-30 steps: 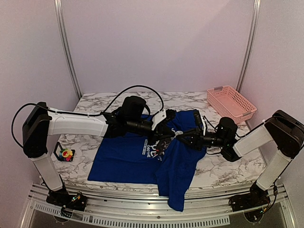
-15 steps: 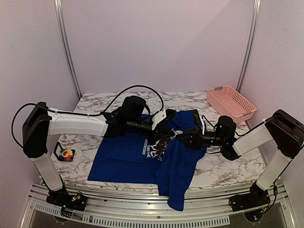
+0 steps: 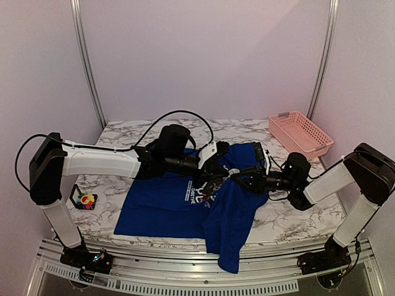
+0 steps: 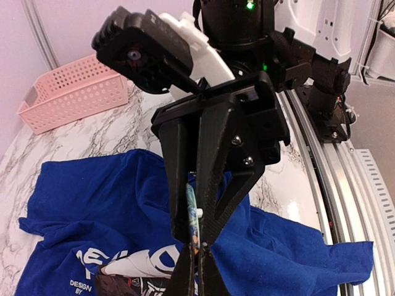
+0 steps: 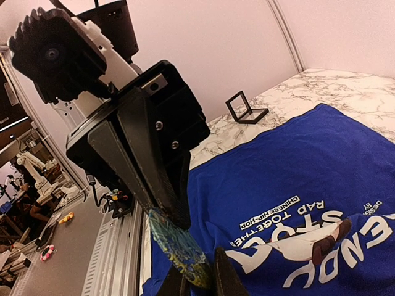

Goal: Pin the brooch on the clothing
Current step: Pin the brooch onto the flattened clothing.

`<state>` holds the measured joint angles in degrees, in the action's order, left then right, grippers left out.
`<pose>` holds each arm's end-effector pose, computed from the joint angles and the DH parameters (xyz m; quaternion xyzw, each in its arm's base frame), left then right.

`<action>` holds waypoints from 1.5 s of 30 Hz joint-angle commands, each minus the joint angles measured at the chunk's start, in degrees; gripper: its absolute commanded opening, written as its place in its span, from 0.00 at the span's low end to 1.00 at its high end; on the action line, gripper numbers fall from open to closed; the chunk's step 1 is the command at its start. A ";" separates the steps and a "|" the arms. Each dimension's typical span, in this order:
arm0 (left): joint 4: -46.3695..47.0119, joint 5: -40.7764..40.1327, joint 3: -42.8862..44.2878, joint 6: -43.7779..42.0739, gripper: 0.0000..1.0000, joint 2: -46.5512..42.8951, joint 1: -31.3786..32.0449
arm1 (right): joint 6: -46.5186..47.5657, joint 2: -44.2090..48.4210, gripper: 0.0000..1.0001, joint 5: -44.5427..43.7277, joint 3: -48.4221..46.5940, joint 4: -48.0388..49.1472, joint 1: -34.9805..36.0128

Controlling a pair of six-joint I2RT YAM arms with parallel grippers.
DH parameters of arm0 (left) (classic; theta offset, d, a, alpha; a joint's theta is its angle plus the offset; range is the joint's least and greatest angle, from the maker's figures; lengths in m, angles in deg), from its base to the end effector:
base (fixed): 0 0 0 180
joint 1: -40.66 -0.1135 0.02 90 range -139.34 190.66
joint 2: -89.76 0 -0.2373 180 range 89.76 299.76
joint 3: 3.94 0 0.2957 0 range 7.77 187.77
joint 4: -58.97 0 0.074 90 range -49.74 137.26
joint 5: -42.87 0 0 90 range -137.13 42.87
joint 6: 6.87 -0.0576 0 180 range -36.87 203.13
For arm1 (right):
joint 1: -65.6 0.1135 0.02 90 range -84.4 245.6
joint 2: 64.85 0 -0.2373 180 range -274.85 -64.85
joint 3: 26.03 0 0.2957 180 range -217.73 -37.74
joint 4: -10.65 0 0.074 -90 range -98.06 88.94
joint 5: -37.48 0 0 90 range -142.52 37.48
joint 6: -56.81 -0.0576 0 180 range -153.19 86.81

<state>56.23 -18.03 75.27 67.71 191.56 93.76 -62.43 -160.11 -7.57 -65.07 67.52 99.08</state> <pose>0.2501 -0.3798 0.1790 0.5715 0.6003 -0.3681 0.4214 0.2452 0.2110 0.1053 -0.2957 0.6392 0.5715 0.4212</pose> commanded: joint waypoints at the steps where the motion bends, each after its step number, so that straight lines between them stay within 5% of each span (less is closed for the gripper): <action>1: -4.71 5.10 -1.89 -0.97 0.00 -0.93 2.36 | -2.73 0.25 0.13 -6.84 0.35 4.10 -3.58; 25: -2.88 5.19 -1.85 0.27 0.00 -0.55 2.60 | -1.13 -0.86 0.16 -5.55 -2.82 0.11 -3.52; 45: -4.49 4.85 -2.09 -2.35 0.00 -0.86 2.89 | -6.24 -0.66 0.05 -8.40 -1.26 1.76 -4.71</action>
<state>57.32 -19.58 74.79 67.12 191.56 93.83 -65.33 -160.29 -6.70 -65.74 66.73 98.12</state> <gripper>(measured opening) 0.018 0.088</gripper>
